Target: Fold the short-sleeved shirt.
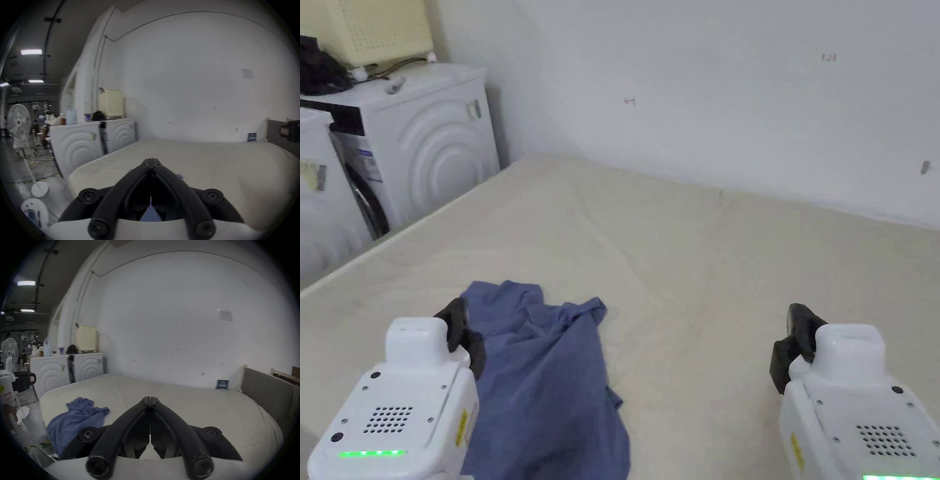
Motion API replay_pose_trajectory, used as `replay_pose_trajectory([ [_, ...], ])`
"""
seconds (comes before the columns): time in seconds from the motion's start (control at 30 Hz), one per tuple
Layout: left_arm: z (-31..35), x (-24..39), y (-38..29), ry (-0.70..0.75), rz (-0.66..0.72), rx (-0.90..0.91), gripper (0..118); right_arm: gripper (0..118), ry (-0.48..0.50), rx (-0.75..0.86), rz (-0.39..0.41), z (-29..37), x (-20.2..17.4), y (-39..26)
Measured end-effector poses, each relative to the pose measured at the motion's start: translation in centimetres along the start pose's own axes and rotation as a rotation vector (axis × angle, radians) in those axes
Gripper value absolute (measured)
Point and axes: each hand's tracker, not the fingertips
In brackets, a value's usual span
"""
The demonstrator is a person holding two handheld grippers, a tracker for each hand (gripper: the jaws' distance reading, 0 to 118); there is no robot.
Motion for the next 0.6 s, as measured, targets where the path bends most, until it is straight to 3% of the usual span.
replay_pose_trajectory([
  [0.13, 1.8, -5.6, -0.1, 0.11, -0.018, -0.02, 0, 0, 0.114, 0.004, -0.002, -1.4, -5.1, -0.1],
  [0.3, 3.0, -9.8, -0.4, 0.179, -0.013, -0.044, 0, 0, 0.183, -0.004, -0.01, -1.7, -9.3, -0.1],
  [0.6, 0.5, -10.5, -1.3, 0.143, 0.04, -0.106, 0, 0, 0.187, -0.022, 0.023, -1.6, -10.1, -0.1],
])
